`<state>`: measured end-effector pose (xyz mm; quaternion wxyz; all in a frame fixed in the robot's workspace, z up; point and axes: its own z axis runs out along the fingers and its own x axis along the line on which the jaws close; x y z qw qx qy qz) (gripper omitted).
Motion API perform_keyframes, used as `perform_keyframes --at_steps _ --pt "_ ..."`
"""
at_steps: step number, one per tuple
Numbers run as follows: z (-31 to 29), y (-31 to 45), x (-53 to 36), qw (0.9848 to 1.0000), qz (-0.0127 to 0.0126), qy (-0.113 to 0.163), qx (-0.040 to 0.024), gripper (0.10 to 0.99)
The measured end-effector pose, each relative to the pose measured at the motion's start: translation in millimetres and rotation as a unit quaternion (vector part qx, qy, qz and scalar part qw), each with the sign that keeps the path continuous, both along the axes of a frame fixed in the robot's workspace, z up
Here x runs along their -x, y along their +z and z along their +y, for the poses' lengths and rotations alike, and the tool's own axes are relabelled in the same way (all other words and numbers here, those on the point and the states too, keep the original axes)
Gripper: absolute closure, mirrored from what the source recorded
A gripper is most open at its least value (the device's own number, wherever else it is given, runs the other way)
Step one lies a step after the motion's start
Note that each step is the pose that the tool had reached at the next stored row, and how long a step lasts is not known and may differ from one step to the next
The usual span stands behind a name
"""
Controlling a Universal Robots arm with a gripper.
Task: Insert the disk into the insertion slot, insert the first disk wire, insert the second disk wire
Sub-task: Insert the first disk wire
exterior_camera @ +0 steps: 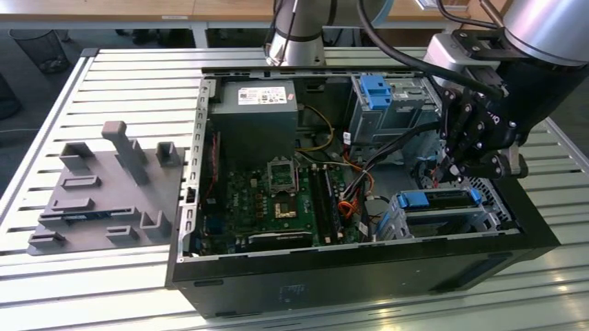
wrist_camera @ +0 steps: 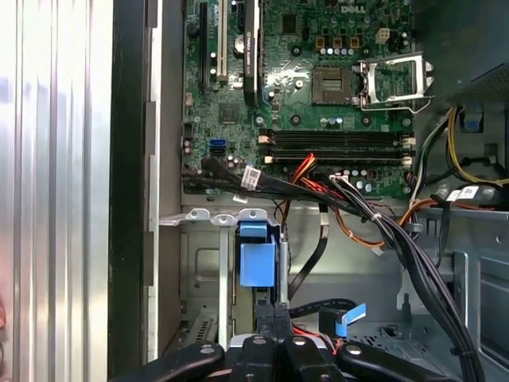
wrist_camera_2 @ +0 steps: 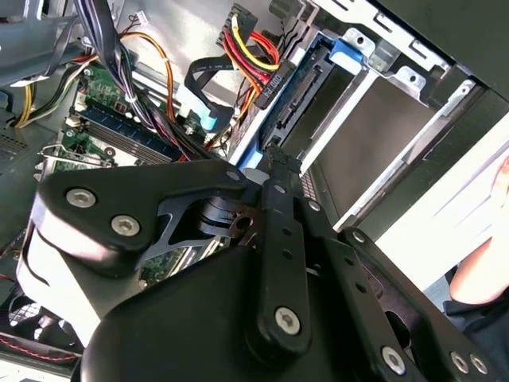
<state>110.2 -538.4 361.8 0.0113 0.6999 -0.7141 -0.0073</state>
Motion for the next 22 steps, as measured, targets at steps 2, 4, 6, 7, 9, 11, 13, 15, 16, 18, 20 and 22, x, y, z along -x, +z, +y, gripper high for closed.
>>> perform_keyframes --at_steps 2,4,6,7,9,11,13,15,16,18,20,22 --pt "1.0 0.0 -0.9 1.0 0.0 0.0 0.0001 0.98" --pt "2.2 0.0 -2.3 1.0 0.0 0.0 0.0001 0.98" --pt "3.1 -0.1 -4.2 1.0 0.0 0.0 0.0 0.98" --pt "3.4 -0.2 -5.7 1.0 0.0 0.0 0.0001 0.98" --pt "4.0 -0.2 -8.7 1.0 0.0002 0.0 0.0002 0.98" --pt "4.7 -0.6 -11.0 1.0 0.0001 0.0 0.0 0.98" --pt "5.9 -0.6 -12.8 1.0 0.0002 0.0 0.0001 0.98" --pt "7.3 -0.7 -14.7 1.0 0.0002 -0.004 0.0001 0.98" --pt "7.8 -0.9 -15.4 1.0 0.0001 -0.007 0.0001 0.98" --pt "8.7 -1.1 -16.4 0.9999 0.0002 -0.013 0.0 0.98" --pt "9.6 -1.2 -17.4 0.9998 0.0002 -0.02 0.0001 0.98" --pt "10.9 -1.3 -18.6 0.9997 0.0002 -0.025 0.0001 0.98"
